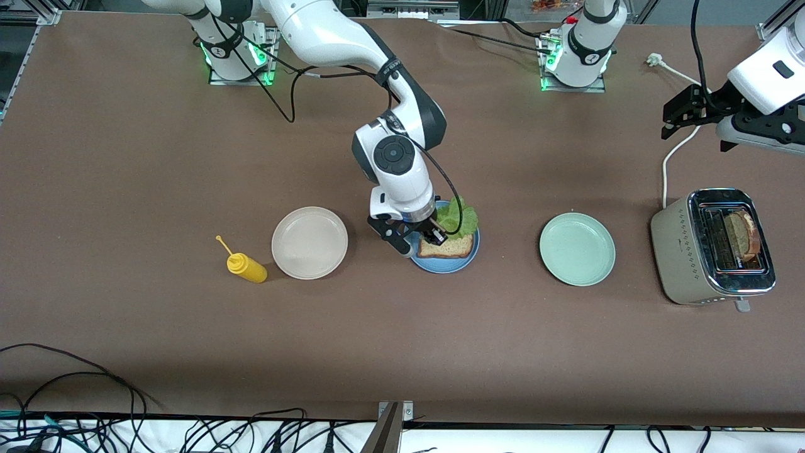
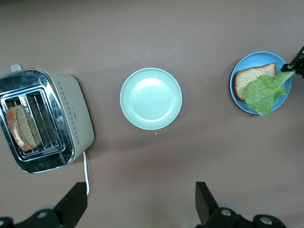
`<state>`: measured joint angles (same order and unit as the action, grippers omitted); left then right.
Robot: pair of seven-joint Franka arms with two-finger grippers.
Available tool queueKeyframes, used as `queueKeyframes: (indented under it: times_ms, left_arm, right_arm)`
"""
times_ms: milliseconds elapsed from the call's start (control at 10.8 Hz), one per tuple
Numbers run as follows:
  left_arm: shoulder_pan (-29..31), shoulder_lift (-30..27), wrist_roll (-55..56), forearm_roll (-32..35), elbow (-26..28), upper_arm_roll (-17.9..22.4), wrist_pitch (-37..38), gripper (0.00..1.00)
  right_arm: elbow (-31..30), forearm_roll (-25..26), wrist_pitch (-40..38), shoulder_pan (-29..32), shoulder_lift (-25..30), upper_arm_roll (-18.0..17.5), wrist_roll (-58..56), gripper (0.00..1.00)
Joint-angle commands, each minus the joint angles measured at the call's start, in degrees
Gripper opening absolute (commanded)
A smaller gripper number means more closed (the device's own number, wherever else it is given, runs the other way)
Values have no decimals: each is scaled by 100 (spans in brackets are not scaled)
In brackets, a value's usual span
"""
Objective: Make sandwich in blue plate with both arms
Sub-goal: 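Lower the lettuce onto the bread and open the right gripper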
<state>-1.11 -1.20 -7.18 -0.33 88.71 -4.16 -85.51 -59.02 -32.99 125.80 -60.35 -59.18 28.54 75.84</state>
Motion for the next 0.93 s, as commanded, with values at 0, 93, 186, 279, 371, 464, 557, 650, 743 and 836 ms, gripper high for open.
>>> queueKeyframes:
  times_ms: [0, 93, 186, 279, 371, 464, 557, 650, 743, 836]
  left_arm:
    - [23, 32, -12, 15, -135, -6, 114, 100]
    - [14, 41, -3, 15, -135, -6, 114, 100]
    - [14, 41, -3, 6, -135, -6, 114, 100]
    - [14, 41, -3, 15, -135, -6, 114, 100]
    - [14, 41, -3, 6, -135, -6, 114, 100]
    - [14, 41, -12, 15, -135, -6, 114, 100]
    - [14, 41, -12, 24, -135, -6, 114, 100]
    - [14, 41, -12, 15, -135, -6, 114, 100]
    - [14, 41, -21, 24, -135, -6, 114, 100]
    - [23, 32, -21, 24, -135, -6, 114, 100]
  right_arm:
    - [295, -94, 138, -3, -286, 108, 89, 0]
    - [295, -94, 190, -38, -383, 117, 97, 0]
    - [295, -68, 278, -56, -444, 108, 80, 0]
    - [295, -59, 383, -56, -515, 108, 80, 0]
    - [295, -59, 497, -56, -585, 108, 80, 0]
    - [295, -50, 586, -91, -655, 99, 80, 0]
    - [295, -41, 612, -100, -708, 99, 88, 0]
    - [295, 72, 613, -100, -709, 99, -25, 37]
    - [286, 413, 595, -117, -709, 99, -191, 99]
    - [277, 764, 560, -144, -665, 64, -280, 100]
